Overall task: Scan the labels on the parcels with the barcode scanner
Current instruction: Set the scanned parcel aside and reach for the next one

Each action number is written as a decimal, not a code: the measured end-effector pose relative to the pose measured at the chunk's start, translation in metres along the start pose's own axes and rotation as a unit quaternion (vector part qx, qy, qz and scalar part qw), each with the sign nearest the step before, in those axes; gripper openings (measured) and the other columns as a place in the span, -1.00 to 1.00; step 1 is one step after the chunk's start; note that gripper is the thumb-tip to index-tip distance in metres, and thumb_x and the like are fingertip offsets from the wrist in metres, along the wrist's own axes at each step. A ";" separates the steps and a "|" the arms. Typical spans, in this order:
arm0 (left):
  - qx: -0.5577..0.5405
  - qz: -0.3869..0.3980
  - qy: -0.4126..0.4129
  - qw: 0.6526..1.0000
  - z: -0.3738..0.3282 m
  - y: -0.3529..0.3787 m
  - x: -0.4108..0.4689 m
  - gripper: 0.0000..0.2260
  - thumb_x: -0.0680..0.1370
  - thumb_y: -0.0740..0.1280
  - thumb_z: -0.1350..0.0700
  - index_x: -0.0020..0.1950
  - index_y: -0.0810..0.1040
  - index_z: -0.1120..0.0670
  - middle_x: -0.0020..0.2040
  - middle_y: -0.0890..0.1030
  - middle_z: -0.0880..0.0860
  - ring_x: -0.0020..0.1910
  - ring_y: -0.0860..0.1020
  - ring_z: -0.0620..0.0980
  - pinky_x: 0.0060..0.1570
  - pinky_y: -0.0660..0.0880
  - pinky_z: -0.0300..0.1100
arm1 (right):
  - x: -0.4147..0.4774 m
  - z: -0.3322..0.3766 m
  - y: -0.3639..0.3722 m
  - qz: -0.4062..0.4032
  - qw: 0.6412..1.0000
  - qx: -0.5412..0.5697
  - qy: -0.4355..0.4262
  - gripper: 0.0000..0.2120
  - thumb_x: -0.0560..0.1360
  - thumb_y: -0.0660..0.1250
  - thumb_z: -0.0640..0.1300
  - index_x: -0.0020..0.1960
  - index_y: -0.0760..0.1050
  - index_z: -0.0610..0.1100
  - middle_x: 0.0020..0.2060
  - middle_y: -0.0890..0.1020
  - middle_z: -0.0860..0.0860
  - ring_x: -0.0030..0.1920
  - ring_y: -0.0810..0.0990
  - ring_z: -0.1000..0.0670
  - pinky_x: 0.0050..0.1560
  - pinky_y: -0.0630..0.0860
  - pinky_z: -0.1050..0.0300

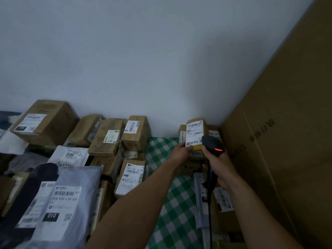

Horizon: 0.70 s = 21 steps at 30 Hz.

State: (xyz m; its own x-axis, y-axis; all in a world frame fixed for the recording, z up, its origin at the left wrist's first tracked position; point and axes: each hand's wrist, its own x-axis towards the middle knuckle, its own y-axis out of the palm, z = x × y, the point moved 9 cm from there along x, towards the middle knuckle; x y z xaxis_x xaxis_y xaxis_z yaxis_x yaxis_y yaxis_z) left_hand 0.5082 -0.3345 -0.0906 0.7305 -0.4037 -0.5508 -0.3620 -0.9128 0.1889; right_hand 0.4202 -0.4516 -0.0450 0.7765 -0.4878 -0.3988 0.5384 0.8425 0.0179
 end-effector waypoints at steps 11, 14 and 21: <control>0.064 0.039 0.083 0.994 -0.041 -0.051 -0.099 -0.35 0.47 0.51 0.26 0.46 0.34 -0.08 0.23 0.64 0.10 0.24 0.59 0.11 0.24 0.55 -0.02 | -0.074 0.011 0.032 0.041 0.999 0.019 -0.024 -0.50 0.53 0.49 0.06 0.43 0.45 0.06 0.18 0.69 0.06 0.13 0.69 -0.04 -0.05 0.65 0.05; 0.113 0.041 0.112 0.986 -0.048 -0.067 -0.128 -0.16 0.44 0.57 0.21 0.59 0.24 -0.14 0.26 0.57 0.00 0.31 0.53 0.05 0.40 0.45 0.11 | -0.102 0.024 0.037 0.073 0.997 -0.011 -0.027 -0.58 0.53 0.50 0.06 0.35 0.52 0.11 0.18 0.69 0.10 0.16 0.67 -0.02 -0.04 0.65 0.07; 0.119 -0.022 0.196 0.973 -0.053 -0.097 -0.166 -0.12 0.48 0.54 0.26 0.62 0.17 -0.23 0.30 0.54 -0.05 0.24 0.51 -0.14 -0.04 0.51 -0.34 | -0.156 0.055 0.042 0.089 0.992 -0.061 -0.058 -0.80 0.56 0.47 -0.01 0.17 0.63 0.02 -0.04 0.77 0.04 -0.07 0.76 -0.01 -0.08 0.65 0.04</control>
State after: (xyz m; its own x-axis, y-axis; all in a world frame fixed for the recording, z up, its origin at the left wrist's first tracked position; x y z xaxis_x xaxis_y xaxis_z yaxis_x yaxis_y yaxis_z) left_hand 0.4529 -0.1819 0.0251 0.8962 -0.3999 -0.1923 -0.4153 -0.9085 -0.0464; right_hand 0.3395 -0.3526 0.0680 0.8922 -0.3458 -0.2904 0.3510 0.9357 -0.0358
